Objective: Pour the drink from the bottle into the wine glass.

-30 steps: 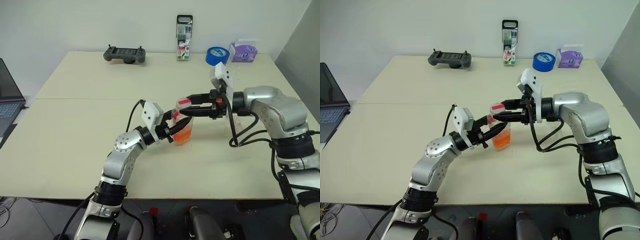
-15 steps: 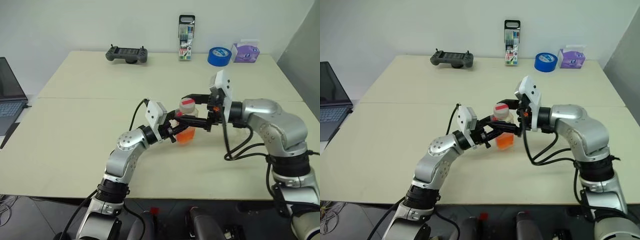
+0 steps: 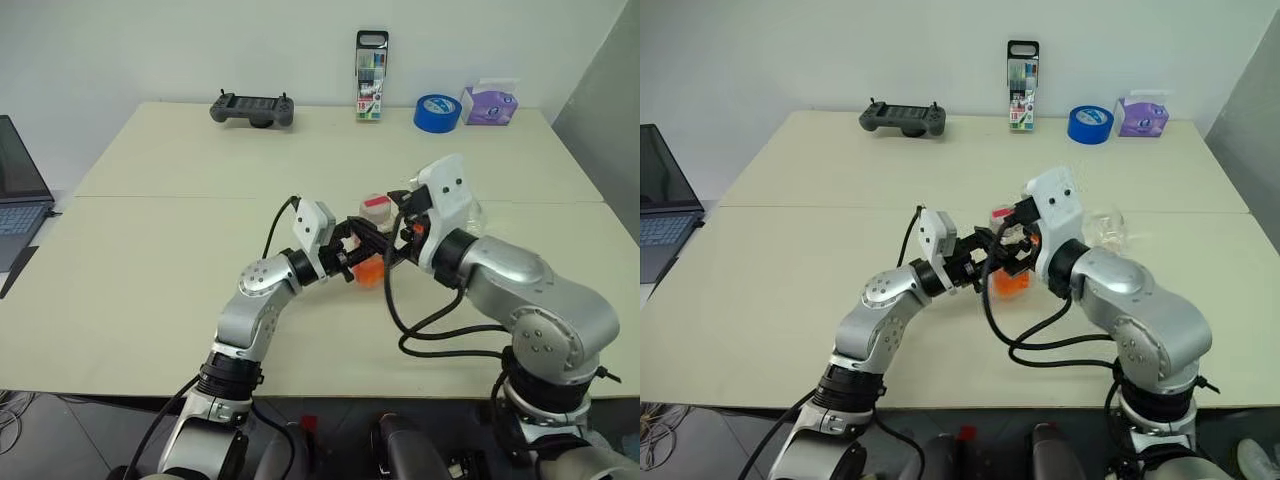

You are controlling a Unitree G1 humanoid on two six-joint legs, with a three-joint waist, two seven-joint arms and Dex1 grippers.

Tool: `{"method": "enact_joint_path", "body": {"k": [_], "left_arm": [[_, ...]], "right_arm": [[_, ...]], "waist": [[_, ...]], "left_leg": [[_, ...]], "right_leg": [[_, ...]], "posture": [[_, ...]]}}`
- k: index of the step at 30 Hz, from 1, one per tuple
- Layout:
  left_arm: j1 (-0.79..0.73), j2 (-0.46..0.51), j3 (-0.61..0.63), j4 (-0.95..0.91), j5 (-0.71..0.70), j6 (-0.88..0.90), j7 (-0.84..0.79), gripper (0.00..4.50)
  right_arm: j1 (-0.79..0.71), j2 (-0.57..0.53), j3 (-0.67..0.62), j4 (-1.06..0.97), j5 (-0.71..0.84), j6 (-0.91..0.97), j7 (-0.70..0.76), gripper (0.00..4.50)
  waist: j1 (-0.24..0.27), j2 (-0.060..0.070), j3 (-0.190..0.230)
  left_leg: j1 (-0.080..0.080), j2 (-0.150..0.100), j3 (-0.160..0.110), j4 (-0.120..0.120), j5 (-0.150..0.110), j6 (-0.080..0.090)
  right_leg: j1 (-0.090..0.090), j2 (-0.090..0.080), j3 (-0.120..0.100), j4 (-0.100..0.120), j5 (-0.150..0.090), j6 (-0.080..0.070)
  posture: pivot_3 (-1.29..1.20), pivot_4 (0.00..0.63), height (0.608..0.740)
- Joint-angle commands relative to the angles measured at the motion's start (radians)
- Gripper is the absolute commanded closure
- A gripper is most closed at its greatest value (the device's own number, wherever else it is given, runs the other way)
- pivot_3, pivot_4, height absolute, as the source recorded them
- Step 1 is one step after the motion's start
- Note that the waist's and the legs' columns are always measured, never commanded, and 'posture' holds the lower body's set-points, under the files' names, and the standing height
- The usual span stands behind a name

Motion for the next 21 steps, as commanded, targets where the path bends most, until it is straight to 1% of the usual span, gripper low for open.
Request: {"method": "enact_joint_path", "body": {"k": [1, 4, 8, 13, 20, 21], "left_arm": [[-0.033, -0.005, 0.02, -0.003, -0.015, -0.03, -0.005, 2.68], [-0.042, -0.005, 0.026, 0.014, -0.012, -0.037, -0.005, 2.68], [-0.049, -0.002, 0.027, 0.025, -0.011, -0.044, -0.006, 2.68], [-0.041, 0.002, 0.024, 0.02, -0.012, -0.043, -0.007, 2.68], [-0.039, 0.003, 0.025, 0.021, -0.012, -0.043, -0.005, 2.68], [-0.04, 0.004, 0.025, 0.023, -0.011, -0.045, -0.006, 2.68]], "right_arm": [[-0.024, 0.068, 0.014, -0.079, -0.069, 0.045, -0.125, 0.16], [-0.02, 0.126, 0.032, -0.097, -0.099, 0.064, -0.172, 0.16], [-0.011, 0.174, 0.046, -0.095, -0.12, 0.077, -0.199, 0.16], [-0.021, 0.206, 0.073, -0.083, -0.125, 0.092, -0.203, 0.16], [-0.036, 0.221, 0.07, -0.066, -0.137, 0.092, -0.202, 0.16], [-0.037, 0.222, 0.071, -0.064, -0.14, 0.094, -0.201, 0.53]], "waist": [[0.0, 0.0, 0.0], [-0.001, 0.0, 0.0], [-0.003, 0.0, 0.0], [-0.003, 0.0, 0.0], [-0.003, 0.0, 0.0], [-0.003, 0.0, 0.0]], "left_leg": [[0.0, 0.0, 0.0, 0.0, 0.0, 0.0], [0.0, 0.0, 0.0, 0.0, 0.0, 0.0], [0.0, 0.0, 0.0, 0.0, 0.0, 0.0], [0.0, 0.0, 0.0, 0.0, 0.0, 0.0], [0.0, 0.0, 0.0, 0.0, 0.0, 0.0], [0.0, 0.0, 0.0, 0.0, 0.0, 0.0]], "right_leg": [[0.0, 0.0, 0.0, 0.0, 0.0, 0.0], [0.0, 0.0, 0.0, 0.0, 0.0, 0.0], [0.0, 0.0, 0.0, 0.0, 0.0, 0.0], [0.0, 0.0, 0.0, 0.0, 0.0, 0.0], [0.0, 0.0, 0.0, 0.0, 0.0, 0.0], [0.0, 0.0, 0.0, 0.0, 0.0, 0.0]], "posture": [[0.0, 0.15, 0.74], [0.0, 0.15, 0.74], [0.0, 0.15, 0.74], [0.0, 0.15, 0.74], [0.0, 0.15, 0.74], [0.0, 0.15, 0.74]]}}
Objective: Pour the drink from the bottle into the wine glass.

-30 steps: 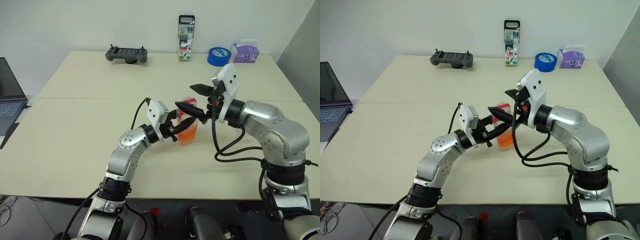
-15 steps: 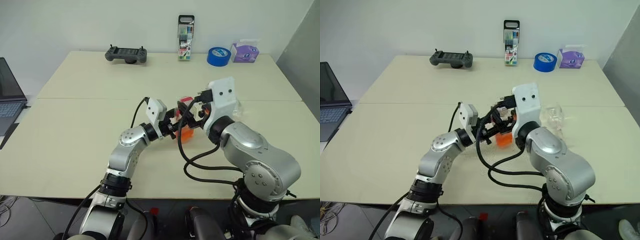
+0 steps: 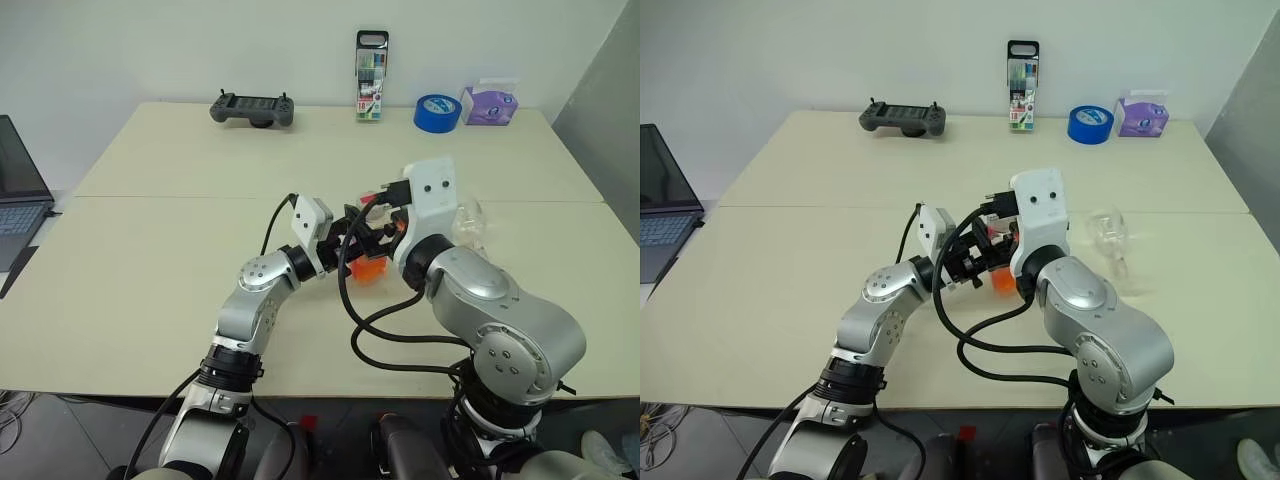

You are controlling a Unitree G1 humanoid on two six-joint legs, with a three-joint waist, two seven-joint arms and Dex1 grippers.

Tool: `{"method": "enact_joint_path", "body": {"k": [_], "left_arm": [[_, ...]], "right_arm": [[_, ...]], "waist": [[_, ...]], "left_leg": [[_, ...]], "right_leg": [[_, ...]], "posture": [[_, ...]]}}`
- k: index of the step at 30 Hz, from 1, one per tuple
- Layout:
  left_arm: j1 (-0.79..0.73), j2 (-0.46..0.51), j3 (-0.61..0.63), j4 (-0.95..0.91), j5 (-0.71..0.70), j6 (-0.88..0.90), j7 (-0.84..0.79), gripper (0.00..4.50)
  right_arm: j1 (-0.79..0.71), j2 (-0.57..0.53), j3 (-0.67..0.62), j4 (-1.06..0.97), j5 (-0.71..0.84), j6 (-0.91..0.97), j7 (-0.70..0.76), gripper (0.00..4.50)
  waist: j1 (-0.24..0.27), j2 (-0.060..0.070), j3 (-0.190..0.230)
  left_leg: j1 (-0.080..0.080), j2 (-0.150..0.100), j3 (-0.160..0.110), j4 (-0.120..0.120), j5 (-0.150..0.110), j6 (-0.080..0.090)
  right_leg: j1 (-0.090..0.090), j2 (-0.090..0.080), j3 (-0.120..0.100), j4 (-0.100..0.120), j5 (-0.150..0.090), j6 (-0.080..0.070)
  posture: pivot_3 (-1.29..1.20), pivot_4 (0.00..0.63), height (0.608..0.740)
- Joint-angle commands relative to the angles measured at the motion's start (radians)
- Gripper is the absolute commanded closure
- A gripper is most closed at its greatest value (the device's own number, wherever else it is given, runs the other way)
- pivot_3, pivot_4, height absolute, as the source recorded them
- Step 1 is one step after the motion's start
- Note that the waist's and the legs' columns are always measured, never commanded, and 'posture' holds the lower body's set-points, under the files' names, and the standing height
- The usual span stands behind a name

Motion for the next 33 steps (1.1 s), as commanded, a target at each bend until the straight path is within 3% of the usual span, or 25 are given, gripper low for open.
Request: {"method": "enact_joint_path", "body": {"k": [1, 6, 7, 17, 20, 23, 33], "left_arm": [[-0.021, 0.001, 0.017, -0.028, -0.011, -0.028, -0.007, 2.68], [-0.03, 0.005, 0.021, -0.011, -0.008, -0.037, -0.01, 2.68], [-0.031, 0.005, 0.021, -0.009, -0.007, -0.039, -0.01, 2.68], [-0.023, 0.004, 0.016, -0.015, -0.006, -0.045, -0.008, 2.68], [-0.022, 0.005, 0.016, -0.017, -0.005, -0.045, -0.008, 2.68], [-0.021, 0.005, 0.015, -0.017, -0.003, -0.048, -0.007, 2.68], [-0.022, 0.009, 0.012, -0.014, 0.004, -0.056, -0.004, 2.68]], "right_arm": [[-0.018, 0.011, 0.003, -0.016, -0.011, -0.001, 0.001, 0.77], [-0.026, 0.007, 0.004, -0.004, -0.016, 0.029, 0.014, 2.44], [-0.027, 0.006, 0.005, -0.002, -0.015, 0.034, 0.018, 2.47], [-0.036, -0.002, 0.006, -0.004, -0.013, 0.065, 0.044, 2.47], [-0.04, 0.001, 0.002, -0.006, -0.015, 0.061, 0.045, 1.87], [-0.037, -0.019, 0.016, -0.003, -0.023, 0.063, 0.048, 0.89], [-0.04, -0.024, 0.023, 0.027, -0.041, 0.033, 0.044, 0.85]], "waist": [[0.0, 0.0, 0.0], [0.0, 0.0, 0.0], [0.0, 0.0, 0.0], [0.0, 0.0, 0.0], [0.0, 0.0, 0.0], [0.0, 0.0, 0.0], [0.0, 0.0, 0.0]], "left_leg": [[0.0, 0.0, 0.0, 0.0, 0.0, 0.0], [0.0, 0.0, 0.0, 0.0, 0.0, 0.0], [0.0, 0.0, 0.0, 0.0, 0.0, 0.0], [0.0, 0.0, 0.0, 0.0, 0.0, 0.0], [0.0, 0.0, 0.0, 0.0, 0.0, 0.0], [0.0, 0.0, 0.0, 0.0, 0.0, 0.0], [0.0, 0.0, 0.0, 0.0, 0.0, 0.0]], "right_leg": [[0.0, 0.0, 0.0, 0.0, 0.0, 0.0], [0.0, 0.0, 0.0, 0.0, 0.0, 0.0], [0.0, 0.0, 0.0, 0.0, 0.0, 0.0], [0.0, 0.0, 0.0, 0.0, 0.0, 0.0], [0.0, 0.0, 0.0, 0.0, 0.0, 0.0], [0.0, 0.0, 0.0, 0.0, 0.0, 0.0], [0.0, 0.0, 0.0, 0.0, 0.0, 0.0]], "posture": [[0.0, 0.15, 0.74], [0.0, 0.15, 0.74], [0.0, 0.15, 0.74], [0.0, 0.15, 0.74], [0.0, 0.15, 0.74], [0.0, 0.15, 0.74], [0.0, 0.15, 0.74]]}}
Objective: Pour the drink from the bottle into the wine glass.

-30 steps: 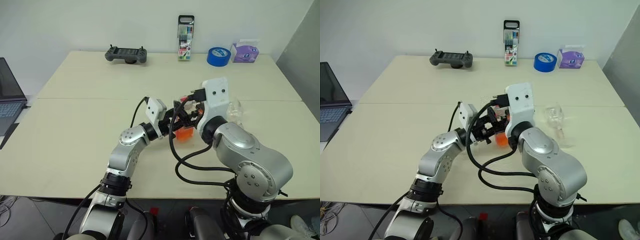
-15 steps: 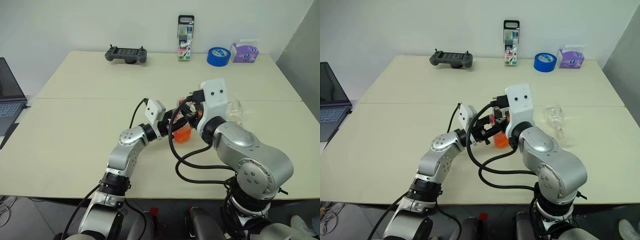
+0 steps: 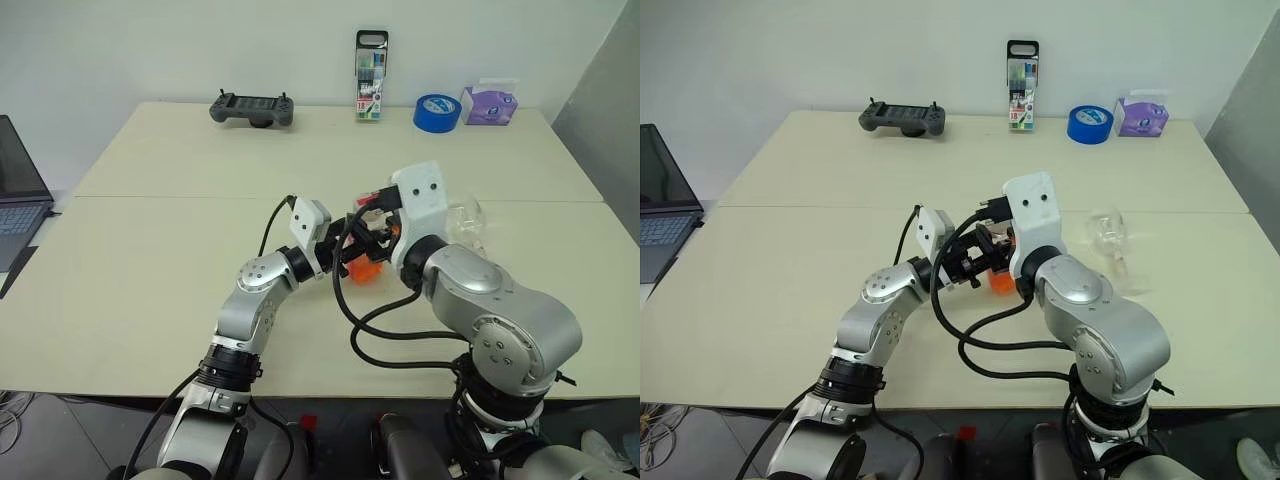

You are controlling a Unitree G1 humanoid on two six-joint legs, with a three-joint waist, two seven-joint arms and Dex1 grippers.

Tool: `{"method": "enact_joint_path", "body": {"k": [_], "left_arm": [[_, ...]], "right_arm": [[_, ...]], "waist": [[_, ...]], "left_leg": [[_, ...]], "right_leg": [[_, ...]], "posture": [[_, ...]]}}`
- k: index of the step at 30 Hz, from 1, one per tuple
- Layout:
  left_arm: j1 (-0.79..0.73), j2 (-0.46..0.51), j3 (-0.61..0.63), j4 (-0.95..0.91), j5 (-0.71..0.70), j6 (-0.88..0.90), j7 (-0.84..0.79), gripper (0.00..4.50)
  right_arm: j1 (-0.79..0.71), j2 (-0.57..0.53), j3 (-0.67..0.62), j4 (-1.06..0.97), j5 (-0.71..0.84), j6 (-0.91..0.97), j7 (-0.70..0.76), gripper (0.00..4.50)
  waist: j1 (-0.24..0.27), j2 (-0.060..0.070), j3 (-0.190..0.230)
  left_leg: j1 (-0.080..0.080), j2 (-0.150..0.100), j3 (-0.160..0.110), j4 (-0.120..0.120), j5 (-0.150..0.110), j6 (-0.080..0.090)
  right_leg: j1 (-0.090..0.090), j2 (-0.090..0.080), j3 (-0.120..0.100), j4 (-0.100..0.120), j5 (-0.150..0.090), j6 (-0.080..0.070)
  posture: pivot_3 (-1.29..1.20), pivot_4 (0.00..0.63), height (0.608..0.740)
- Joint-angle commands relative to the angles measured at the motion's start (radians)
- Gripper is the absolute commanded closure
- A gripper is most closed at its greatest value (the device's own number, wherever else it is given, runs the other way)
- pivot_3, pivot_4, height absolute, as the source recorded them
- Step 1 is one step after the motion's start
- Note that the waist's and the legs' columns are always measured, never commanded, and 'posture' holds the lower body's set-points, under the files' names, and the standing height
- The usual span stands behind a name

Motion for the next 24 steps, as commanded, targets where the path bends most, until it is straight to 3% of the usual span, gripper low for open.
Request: {"method": "enact_joint_path", "body": {"k": [1, 9, 12, 16, 24], "left_arm": [[-0.023, 0.0, 0.012, -0.043, -0.003, -0.031, -0.002, 2.68], [-0.03, -0.001, 0.015, -0.038, 0.001, -0.034, 0.004, 2.68], [-0.026, 0.0, 0.015, -0.042, 0.001, -0.035, 0.006, 2.68], [-0.024, -0.001, 0.016, -0.044, 0.002, -0.036, 0.01, 2.68], [-0.022, 0.0, 0.02, -0.047, 0.004, -0.037, 0.018, 2.68]], "right_arm": [[-0.023, 0.006, 0.003, -0.009, -0.017, -0.032, -0.003, 0.85], [-0.049, 0.009, -0.004, 0.026, -0.04, -0.056, 0.002, 0.85], [-0.055, 0.006, -0.003, 0.034, -0.043, -0.058, 0.004, 1.48], [-0.058, 0.003, -0.002, 0.04, -0.042, -0.06, 0.009, 2.69], [-0.059, -0.065, -0.023, 0.061, -0.004, -0.019, 0.085, 2.68]], "waist": [[0.0, 0.0, 0.0], [0.0, 0.0, 0.0], [0.0, 0.0, 0.0], [0.0, 0.0, 0.0], [0.0, 0.0, 0.0]], "left_leg": [[0.0, 0.0, 0.0, 0.0, 0.0, 0.0], [0.0, 0.0, 0.0, 0.0, 0.0, 0.0], [0.0, 0.0, 0.0, 0.0, 0.0, 0.0], [0.0, 0.0, 0.0, 0.0, 0.0, 0.0], [0.0, 0.0, 0.0, 0.0, 0.0, 0.0]], "right_leg": [[0.0, 0.0, 0.0, 0.0, 0.0, 0.0], [0.0, 0.0, 0.0, 0.0, 0.0, 0.0], [0.0, 0.0, 0.0, 0.0, 0.0, 0.0], [0.0, 0.0, 0.0, 0.0, 0.0, 0.0], [0.0, 0.0, 0.0, 0.0, 0.0, 0.0]], "posture": [[0.0, 0.15, 0.74], [0.0, 0.15, 0.74], [0.0, 0.15, 0.74], [0.0, 0.15, 0.74], [0.0, 0.15, 0.74]]}}
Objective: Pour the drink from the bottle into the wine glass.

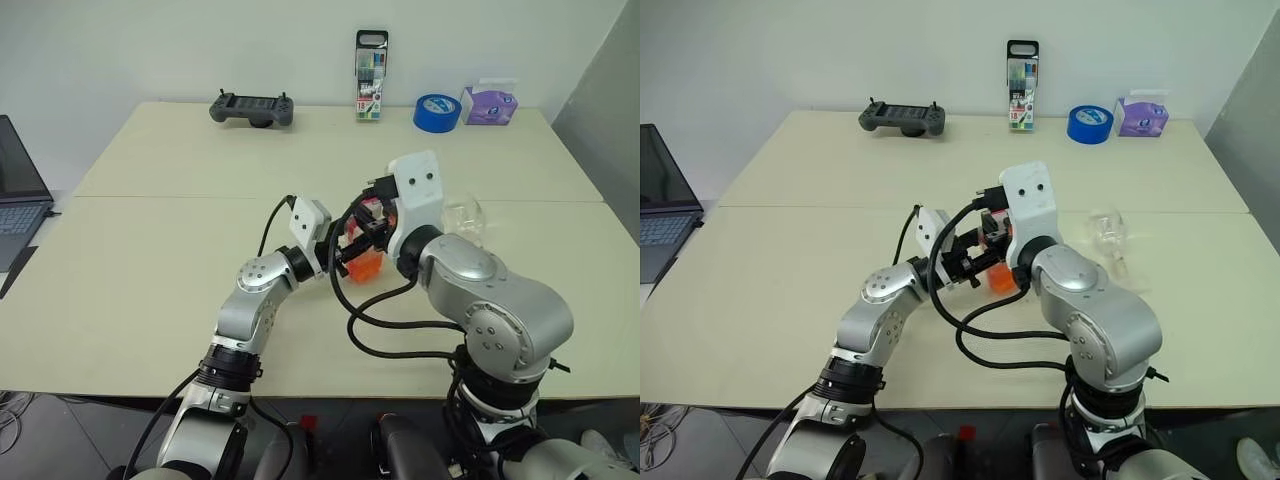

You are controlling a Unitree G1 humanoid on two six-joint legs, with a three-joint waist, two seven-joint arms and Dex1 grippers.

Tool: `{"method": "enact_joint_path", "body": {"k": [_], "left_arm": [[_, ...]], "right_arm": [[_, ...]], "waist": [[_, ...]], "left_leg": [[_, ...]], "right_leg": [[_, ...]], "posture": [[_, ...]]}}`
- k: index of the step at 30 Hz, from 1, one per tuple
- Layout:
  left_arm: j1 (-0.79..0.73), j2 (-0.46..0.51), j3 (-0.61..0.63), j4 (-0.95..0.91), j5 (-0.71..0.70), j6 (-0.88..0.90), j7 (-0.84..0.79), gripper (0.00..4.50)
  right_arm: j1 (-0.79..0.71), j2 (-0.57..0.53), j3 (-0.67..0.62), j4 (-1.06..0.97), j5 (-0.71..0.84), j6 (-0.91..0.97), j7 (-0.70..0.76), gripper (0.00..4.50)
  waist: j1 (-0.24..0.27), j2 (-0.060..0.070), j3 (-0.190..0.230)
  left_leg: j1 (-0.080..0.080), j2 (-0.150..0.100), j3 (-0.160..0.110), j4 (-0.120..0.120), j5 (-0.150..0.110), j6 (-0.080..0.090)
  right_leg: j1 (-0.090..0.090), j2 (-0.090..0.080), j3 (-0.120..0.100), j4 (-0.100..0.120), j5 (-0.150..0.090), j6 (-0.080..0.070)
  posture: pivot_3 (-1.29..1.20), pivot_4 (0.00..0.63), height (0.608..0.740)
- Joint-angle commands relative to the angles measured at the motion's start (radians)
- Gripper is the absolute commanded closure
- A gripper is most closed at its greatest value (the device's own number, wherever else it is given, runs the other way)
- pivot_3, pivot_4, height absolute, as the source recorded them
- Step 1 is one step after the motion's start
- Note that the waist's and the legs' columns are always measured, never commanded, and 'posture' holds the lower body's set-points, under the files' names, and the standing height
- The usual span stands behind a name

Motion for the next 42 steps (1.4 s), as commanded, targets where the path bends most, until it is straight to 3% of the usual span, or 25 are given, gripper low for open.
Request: {"method": "enact_joint_path", "body": {"k": [1, 6, 8, 10, 14, 19, 20, 26, 33, 39, 42], "left_arm": [[-0.022, 0.001, 0.023, -0.051, -0.01, -0.034, 0.004, 2.68], [-0.026, -0.003, 0.022, -0.055, -0.013, -0.027, 0.0, 2.69], [-0.028, -0.005, 0.016, -0.057, -0.013, -0.025, -0.012, 2.69], [-0.033, -0.003, 0.013, -0.061, -0.015, -0.024, -0.019, 2.69], [-0.045, 0.006, 0.02, -0.061, -0.016, -0.027, -0.023, 2.7], [-0.04, 0.007, 0.023, -0.071, -0.013, -0.027, -0.014, 2.7], [-0.038, 0.006, 0.022, -0.073, -0.013, -0.027, -0.013, 2.7], [-0.033, -0.004, 0.016, -0.08, -0.012, -0.026, -0.006, 2.73], [-0.029, -0.003, 0.011, -0.077, -0.014, -0.021, -0.014, 2.74], [-0.03, 0.0, 0.013, -0.066, -0.013, -0.021, -0.019, 2.74], [-0.033, -0.003, 0.012, -0.057, -0.012, -0.024, -0.02, 2.74]], "right_arm": [[-0.012, -0.042, -0.027, -0.005, 0.049, 0.026, 0.082, 2.68], [0.062, -0.225, -0.078, 0.004, 0.345, -0.152, 0.54, 2.68], [0.062, -0.409, -0.038, 0.093, 0.427, -0.236, 0.828, 2.68], [0.02, -0.57, 0.058, 0.188, 0.385, -0.376, 1.027, 2.68], [-0.122, -0.624, 0.127, 0.428, 0.27, -0.614, 1.162, 2.68], [-0.184, -0.631, 0.128, 0.558, 0.233, -0.67, 1.184, 2.68], [-0.183, -0.619, 0.102, 0.559, 0.248, -0.664, 1.164, 2.68], [-0.139, -0.542, -0.014, 0.465, 0.238, -0.644, 0.947, 0.62], [0.002, -0.43, -0.078, 0.15, 0.204, -0.417, 0.569, 0.59], [0.052, -0.15, -0.027, -0.119, 0.098, -0.116, 0.17, 0.59], [0.047, -0.072, 0.005, -0.15, 0.037, -0.052, 0.059, 0.59]], "waist": [[0.0, 0.0, 0.0], [0.002, 0.0, 0.0], [0.002, 0.0, 0.0], [0.001, 0.001, 0.001], [-0.019, 0.001, 0.001], [-0.015, 0.001, 0.001], [-0.01, 0.002, 0.001], [0.003, 0.002, 0.001], [0.008, 0.001, 0.001], [0.003, 0.002, 0.001], [0.003, 0.002, 0.001]], "left_leg": [[0.0, 0.0, 0.0, 0.0, 0.0, 0.0], [-0.001, -0.001, 0.0, 0.0, 0.0, 0.0], [-0.001, -0.002, 0.001, 0.0, 0.0, 0.0], [0.0, -0.003, 0.003, 0.0, 0.0, 0.001], [0.001, 0.001, 0.006, 0.0, -0.001, 0.001], [0.001, 0.003, 0.003, -0.001, -0.001, 0.001], [0.0, 0.004, 0.002, -0.001, -0.001, 0.001], [0.0, 0.001, 0.001, 0.001, -0.001, 0.001], [-0.001, -0.001, 0.001, 0.001, 0.0, 0.0], [0.0, 0.0, 0.0, 0.0, 0.0, 0.0], [0.0, 0.001, -0.001, 0.0, 0.001, -0.003]], "right_leg": [[0.0, 0.0, 0.0, 0.0, 0.0, 0.0], [0.001, 0.003, -0.001, -0.002, 0.0, 0.0], [0.002, 0.003, 0.0, -0.004, 0.0, 0.0], [0.002, 0.002, 0.001, -0.004, 0.0, 0.0], [0.002, 0.005, 0.003, -0.005, 0.0, 0.001], [0.0, 0.009, 0.0, 0.0, 0.0, 0.0], [0.0, 0.009, 0.0, 0.0, 0.0, 0.0], [0.0, 0.001, 0.001, -0.001, 0.0, 0.0], [0.0, -0.002, 0.001, -0.001, 0.0, 0.0], [0.0, -0.001, 0.0, 0.001, 0.0, 0.0], [-0.001, -0.001, 0.0, 0.001, 0.0, 0.0]], "posture": [[0.0, 0.15, 0.74], [0.0, 0.15, 0.74], [0.0, 0.15, 0.74], [0.0, 0.15, 0.74], [0.0, 0.15, 0.74], [0.0, 0.15, 0.74], [0.0, 0.15, 0.74], [0.0, 0.15, 0.74], [0.0, 0.15, 0.74], [0.0, 0.15, 0.74], [0.0, 0.15, 0.74]]}}
